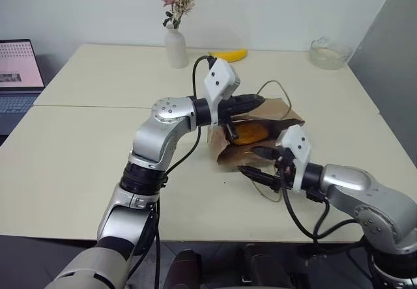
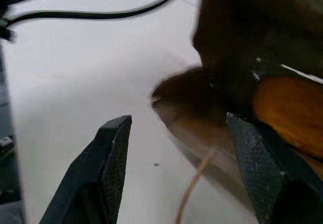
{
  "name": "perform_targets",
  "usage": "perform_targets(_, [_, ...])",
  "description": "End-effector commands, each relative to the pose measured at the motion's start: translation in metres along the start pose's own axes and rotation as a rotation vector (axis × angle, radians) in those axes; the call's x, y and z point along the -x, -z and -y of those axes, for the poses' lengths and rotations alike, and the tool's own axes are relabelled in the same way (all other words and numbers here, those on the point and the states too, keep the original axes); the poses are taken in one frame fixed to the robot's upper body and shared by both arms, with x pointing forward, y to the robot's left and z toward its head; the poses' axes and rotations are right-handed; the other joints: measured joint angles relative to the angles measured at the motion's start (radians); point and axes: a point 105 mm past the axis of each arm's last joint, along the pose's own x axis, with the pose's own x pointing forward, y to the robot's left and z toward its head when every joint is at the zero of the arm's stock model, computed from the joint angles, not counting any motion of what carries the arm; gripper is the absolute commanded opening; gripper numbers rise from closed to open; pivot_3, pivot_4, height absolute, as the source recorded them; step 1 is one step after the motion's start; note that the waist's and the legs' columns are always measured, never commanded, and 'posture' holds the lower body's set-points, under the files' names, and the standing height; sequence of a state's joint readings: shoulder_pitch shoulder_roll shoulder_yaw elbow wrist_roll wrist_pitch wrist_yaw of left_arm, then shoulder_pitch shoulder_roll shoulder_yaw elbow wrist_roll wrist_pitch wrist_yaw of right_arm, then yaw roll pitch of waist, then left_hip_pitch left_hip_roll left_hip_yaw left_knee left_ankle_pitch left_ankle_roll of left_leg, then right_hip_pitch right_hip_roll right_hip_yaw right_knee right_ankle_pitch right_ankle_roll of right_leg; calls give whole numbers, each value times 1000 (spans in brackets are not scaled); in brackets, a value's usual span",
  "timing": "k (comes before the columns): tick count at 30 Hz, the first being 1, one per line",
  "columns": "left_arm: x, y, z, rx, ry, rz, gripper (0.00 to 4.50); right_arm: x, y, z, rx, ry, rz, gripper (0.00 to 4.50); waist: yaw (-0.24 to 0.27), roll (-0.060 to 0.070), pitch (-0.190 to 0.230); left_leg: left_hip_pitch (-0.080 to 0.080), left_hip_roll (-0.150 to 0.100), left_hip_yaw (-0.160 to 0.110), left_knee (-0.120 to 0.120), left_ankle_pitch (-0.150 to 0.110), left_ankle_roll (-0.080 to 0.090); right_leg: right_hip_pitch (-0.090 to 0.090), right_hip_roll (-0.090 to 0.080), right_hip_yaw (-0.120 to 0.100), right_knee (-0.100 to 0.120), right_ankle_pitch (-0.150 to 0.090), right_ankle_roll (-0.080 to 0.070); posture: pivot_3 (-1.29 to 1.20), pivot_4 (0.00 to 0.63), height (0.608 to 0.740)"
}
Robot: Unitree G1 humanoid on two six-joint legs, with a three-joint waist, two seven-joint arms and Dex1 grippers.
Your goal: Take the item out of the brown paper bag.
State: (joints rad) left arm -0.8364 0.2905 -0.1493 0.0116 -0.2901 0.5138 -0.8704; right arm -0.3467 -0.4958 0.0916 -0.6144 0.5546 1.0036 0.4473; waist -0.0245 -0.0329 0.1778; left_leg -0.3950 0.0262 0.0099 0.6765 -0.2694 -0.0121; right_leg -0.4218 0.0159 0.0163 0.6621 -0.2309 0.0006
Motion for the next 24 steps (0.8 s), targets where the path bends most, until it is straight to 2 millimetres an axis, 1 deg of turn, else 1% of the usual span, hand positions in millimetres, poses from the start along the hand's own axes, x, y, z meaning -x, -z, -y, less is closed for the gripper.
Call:
perform_targets(1, [0, -16, 2, -52, 23, 47, 0, -20, -1, 33, 72, 178, -1, 3692, -1, 0, 0, 0, 0, 0, 0, 0, 0, 0, 0, 0, 0, 0, 0, 0, 150, 740])
perform_targets(3, [1, -18, 1, -48, 15, 51, 0, -27, -1, 39, 130, 209, -14, 4401, 1, 0, 0, -1, 0, 0, 0, 0, 0, -1, 0, 0, 0, 0, 0, 0, 150, 740])
perform_targets(4, [2, -18, -1, -45, 9, 54, 0, -29, 0, 39, 161, 214, -21, 4459, 1, 0, 0, -1, 0, 0, 0, 0, 0, -1, 0, -1, 0, 0, 0, 0, 150, 740])
perform_targets(8, [4, -27, -8, -1, -26, 88, 0, -28, 6, 41, 311, 225, -78, 4459, 1, 0, 0, -3, 0, 0, 0, 0, 0, -2, 0, 0, -1, 0, 0, 0, 150, 740])
perform_targets(13, [6, -34, -13, 34, -40, 123, 0, -28, 4, 38, 691, 214, -142, 4459, -2, 0, 0, -2, 0, 0, 0, 0, 0, -2, 0, 0, 0, 0, 0, 0, 150, 740])
perform_targets(15, [6, -37, -14, 51, -44, 134, 0, -30, 3, 40, 847, 233, -164, 4459, -2, 0, 0, -2, 0, 0, 0, 0, 0, -2, 0, 0, 0, 0, 0, 0, 150, 740])
perform_targets(21, [6, -38, -15, 63, -38, 137, 0, -43, -1, 46, 976, 243, -185, 4459, -3, 0, 0, -2, 1, 0, 0, 0, 0, -3, 0, 0, 1, 0, 0, 0, 150, 740])
perform_targets(24, [5, -37, -14, 66, -34, 136, 0, -51, -3, 49, 1006, 234, -197, 4459, -3, 0, 0, -2, 0, 0, 0, 0, 0, -3, 0, 0, 1, 0, 0, 0, 150, 740])
